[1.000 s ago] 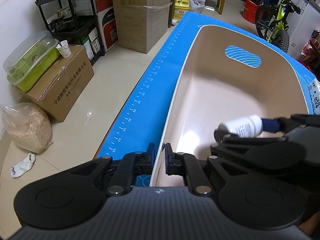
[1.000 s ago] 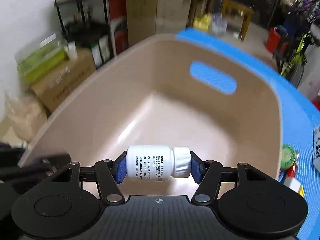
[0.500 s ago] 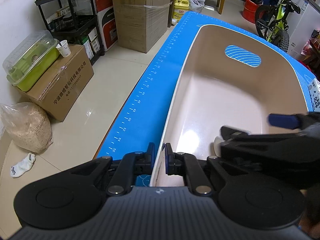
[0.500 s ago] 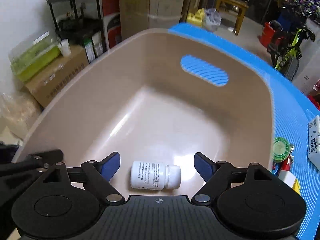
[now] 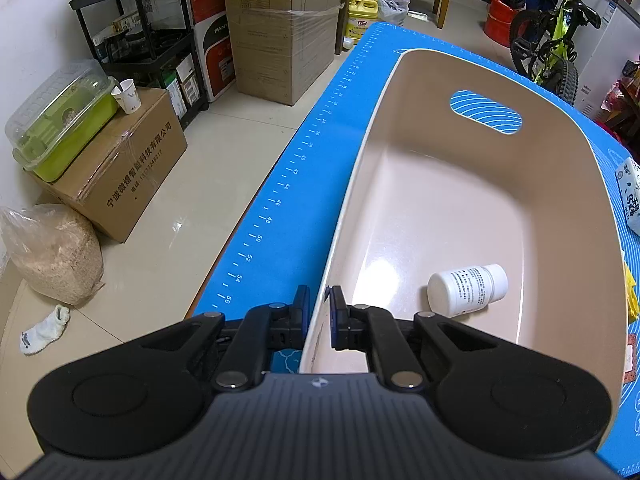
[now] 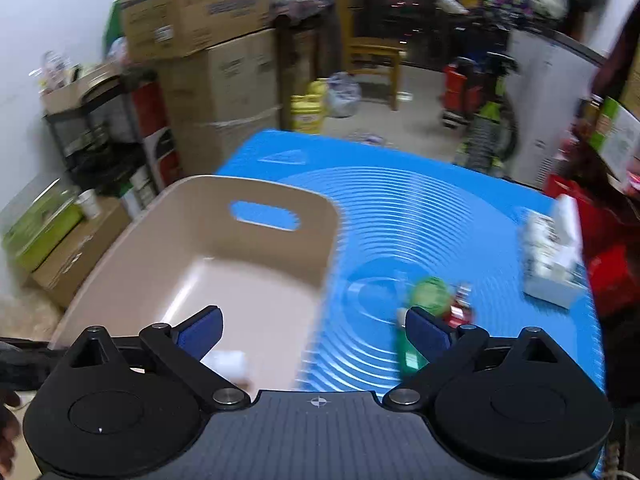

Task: Organize rigid objects
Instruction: 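Grasp the red-patterned square box with the right gripper, then carry the red box into the bin and release it with the right gripper, then grasp the black earbud case with the right gripper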

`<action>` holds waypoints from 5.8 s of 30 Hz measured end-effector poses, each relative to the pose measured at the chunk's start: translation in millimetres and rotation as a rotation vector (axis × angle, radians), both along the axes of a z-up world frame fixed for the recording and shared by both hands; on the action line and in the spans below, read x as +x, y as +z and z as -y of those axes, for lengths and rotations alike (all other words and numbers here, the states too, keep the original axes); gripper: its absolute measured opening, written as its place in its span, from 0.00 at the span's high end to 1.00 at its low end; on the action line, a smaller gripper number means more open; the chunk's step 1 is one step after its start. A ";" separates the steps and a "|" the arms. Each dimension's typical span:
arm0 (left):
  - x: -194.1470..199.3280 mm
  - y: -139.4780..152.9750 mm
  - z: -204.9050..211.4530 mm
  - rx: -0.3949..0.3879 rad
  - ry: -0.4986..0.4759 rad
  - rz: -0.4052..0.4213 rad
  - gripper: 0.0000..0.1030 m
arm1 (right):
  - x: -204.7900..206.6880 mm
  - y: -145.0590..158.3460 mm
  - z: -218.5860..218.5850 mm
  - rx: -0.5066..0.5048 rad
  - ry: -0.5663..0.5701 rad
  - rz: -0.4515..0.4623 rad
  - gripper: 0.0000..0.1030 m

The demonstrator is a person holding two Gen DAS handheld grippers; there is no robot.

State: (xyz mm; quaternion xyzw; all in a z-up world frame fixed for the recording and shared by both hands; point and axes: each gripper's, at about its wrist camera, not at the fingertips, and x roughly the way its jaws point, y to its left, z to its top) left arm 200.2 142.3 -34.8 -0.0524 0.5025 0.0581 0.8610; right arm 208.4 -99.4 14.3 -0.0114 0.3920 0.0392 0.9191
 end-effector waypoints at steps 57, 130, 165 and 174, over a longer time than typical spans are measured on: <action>0.2 -0.4 -2.1 0.002 0.006 -0.002 0.88 | -36.2 -30.8 95.9 0.009 -0.201 -0.003 0.43; 1.3 1.2 -1.8 0.009 0.009 -0.007 0.88 | -6.9 -11.2 25.3 0.052 0.007 0.029 0.11; 0.4 3.2 -4.4 0.017 0.011 -0.007 0.87 | -22.4 -141.4 69.5 0.039 -0.155 -0.230 0.39; 0.5 2.8 -3.4 0.018 0.011 -0.007 0.87 | -27.4 -134.5 68.4 0.013 -0.151 -0.166 0.44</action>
